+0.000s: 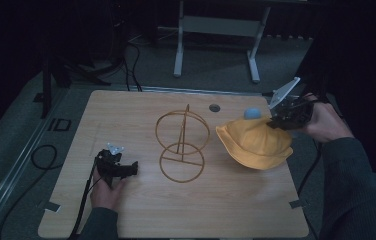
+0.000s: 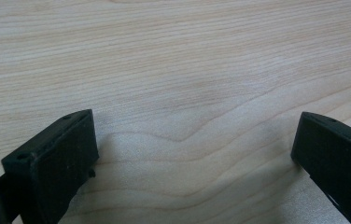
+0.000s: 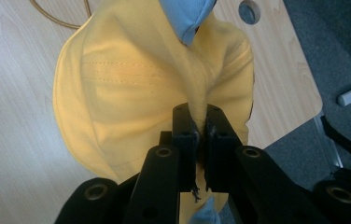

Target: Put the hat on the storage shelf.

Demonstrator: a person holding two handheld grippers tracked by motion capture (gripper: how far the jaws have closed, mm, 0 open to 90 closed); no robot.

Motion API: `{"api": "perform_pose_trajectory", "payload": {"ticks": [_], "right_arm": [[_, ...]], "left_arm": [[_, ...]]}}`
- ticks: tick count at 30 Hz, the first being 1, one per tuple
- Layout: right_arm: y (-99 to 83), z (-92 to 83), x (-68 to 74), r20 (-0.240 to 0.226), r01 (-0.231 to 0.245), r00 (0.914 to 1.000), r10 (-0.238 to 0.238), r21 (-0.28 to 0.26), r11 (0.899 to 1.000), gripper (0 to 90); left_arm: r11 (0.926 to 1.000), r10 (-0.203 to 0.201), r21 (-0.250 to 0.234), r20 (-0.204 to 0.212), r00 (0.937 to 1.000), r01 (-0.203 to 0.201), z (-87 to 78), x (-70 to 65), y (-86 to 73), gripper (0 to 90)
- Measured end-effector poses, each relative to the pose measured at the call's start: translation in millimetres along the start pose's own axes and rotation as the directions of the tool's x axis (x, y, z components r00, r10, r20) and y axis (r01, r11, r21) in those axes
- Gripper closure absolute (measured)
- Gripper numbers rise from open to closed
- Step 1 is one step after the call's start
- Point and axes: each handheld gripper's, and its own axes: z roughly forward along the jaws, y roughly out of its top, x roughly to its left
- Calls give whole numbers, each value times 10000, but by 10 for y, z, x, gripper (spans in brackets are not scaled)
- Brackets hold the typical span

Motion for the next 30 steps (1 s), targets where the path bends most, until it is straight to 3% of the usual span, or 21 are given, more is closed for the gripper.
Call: {"api": "perform_pose_trajectory", "payload": {"ticks": [30], "right_arm": [[90,-322,14,197,275,9995,-260,-810,9963,849]], "left_arm": [[10000,18,9,-11,10000,-18,-1,0,0,4]]}}
